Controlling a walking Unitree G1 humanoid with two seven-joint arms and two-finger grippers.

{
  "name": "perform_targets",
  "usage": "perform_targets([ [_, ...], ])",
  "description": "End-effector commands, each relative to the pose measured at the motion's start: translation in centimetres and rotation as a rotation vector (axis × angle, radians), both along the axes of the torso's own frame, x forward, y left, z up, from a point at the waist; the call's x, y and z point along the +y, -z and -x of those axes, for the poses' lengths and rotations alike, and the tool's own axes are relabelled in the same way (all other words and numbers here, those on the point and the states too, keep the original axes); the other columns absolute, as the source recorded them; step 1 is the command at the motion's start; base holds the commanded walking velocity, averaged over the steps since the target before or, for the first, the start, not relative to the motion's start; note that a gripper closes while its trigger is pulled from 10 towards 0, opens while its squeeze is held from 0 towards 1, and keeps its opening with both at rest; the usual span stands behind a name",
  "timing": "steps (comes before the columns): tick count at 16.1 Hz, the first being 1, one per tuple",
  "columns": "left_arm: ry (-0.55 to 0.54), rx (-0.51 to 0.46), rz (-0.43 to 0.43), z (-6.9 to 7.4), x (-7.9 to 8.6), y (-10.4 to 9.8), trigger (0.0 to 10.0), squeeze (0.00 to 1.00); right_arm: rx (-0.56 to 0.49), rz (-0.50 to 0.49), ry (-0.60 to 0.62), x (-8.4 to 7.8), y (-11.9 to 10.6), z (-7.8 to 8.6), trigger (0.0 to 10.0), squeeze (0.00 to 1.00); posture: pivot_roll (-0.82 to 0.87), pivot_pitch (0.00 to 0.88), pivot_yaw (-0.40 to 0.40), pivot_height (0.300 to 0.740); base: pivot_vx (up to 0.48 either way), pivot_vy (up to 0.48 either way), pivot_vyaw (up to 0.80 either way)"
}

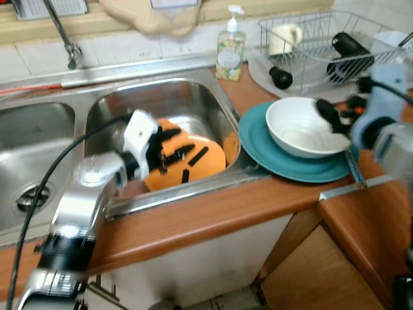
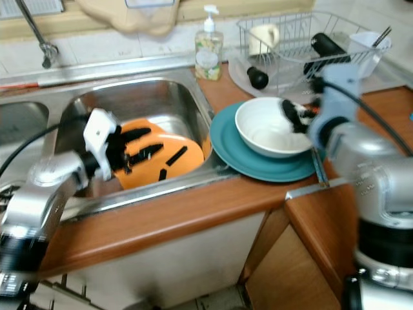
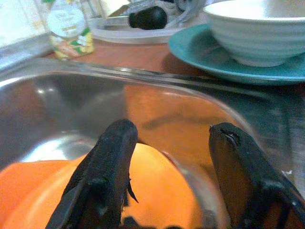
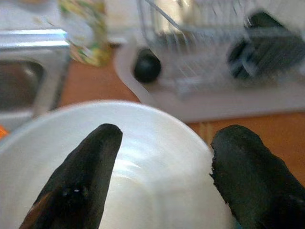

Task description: Kitchen organization

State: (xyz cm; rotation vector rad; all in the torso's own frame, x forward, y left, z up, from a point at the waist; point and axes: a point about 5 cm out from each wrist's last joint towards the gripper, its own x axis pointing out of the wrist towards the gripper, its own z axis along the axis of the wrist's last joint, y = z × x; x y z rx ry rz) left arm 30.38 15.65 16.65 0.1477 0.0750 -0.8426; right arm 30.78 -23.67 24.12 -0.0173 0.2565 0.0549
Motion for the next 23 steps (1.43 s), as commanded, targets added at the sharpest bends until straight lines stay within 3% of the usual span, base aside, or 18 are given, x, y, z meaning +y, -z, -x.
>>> perform_targets([
  [1,0.03,-0.013,0.001,0.3,-0.1,-0.7,10.0,1.0,0.009,-0.018,0.013,-0.7,-0.4,-0.1,10.0,0.0,-0.15,0.0,0.031,0.74,0.0,0.0,0.0],
  [2,0.057,-0.012,-0.005,0.8,-0.2,-0.6,10.0,1.0,0.033,-0.037,0.045,-1.5,-0.2,-0.2,10.0,0.0,-0.14,0.0,0.028,0.74,0.0,0.0,0.0],
  [3,0.101,0.001,0.014,1.6,-0.7,-0.7,10.0,0.12,0.078,-0.076,0.06,-2.2,0.0,-0.3,10.0,0.0,-0.14,0.0,0.025,0.74,0.0,0.0,0.0],
  [4,0.125,0.01,0.03,2.0,-1.0,-0.8,10.0,0.0,0.108,-0.106,0.045,-2.2,0.2,-0.3,10.0,0.0,-0.14,0.0,0.026,0.74,0.0,0.0,0.0],
  [6,0.142,0.02,0.037,2.5,-1.3,-0.9,10.0,0.0,0.143,-0.159,0.03,-2.2,0.5,-0.4,9.8,0.0,-0.14,0.0,0.023,0.74,0.0,0.0,0.0],
  [7,0.141,0.023,0.036,2.6,-1.3,-0.9,10.0,0.0,0.16,-0.196,0.033,-2.2,0.8,-0.5,2.4,0.0,-0.14,0.0,0.021,0.74,0.0,0.0,0.0],
  [8,0.138,0.024,0.036,2.6,-1.4,-0.9,10.0,0.0,0.18,-0.212,0.033,-2.1,1.2,-0.6,0.0,0.0,-0.14,0.0,0.02,0.74,0.0,0.0,0.0],
  [12,0.138,0.045,0.012,2.8,-1.3,-0.9,10.0,0.0,0.245,-0.261,-0.001,-1.6,2.1,-0.5,0.0,0.0,-0.14,0.0,0.019,0.74,0.0,0.0,0.0],
  [23,0.126,0.057,-0.004,3.0,-1.4,-0.7,10.0,0.0,0.227,-0.309,-0.008,-1.4,1.7,-0.8,0.0,0.0,-0.14,0.0,0.014,0.74,0.0,0.0,0.0],
])
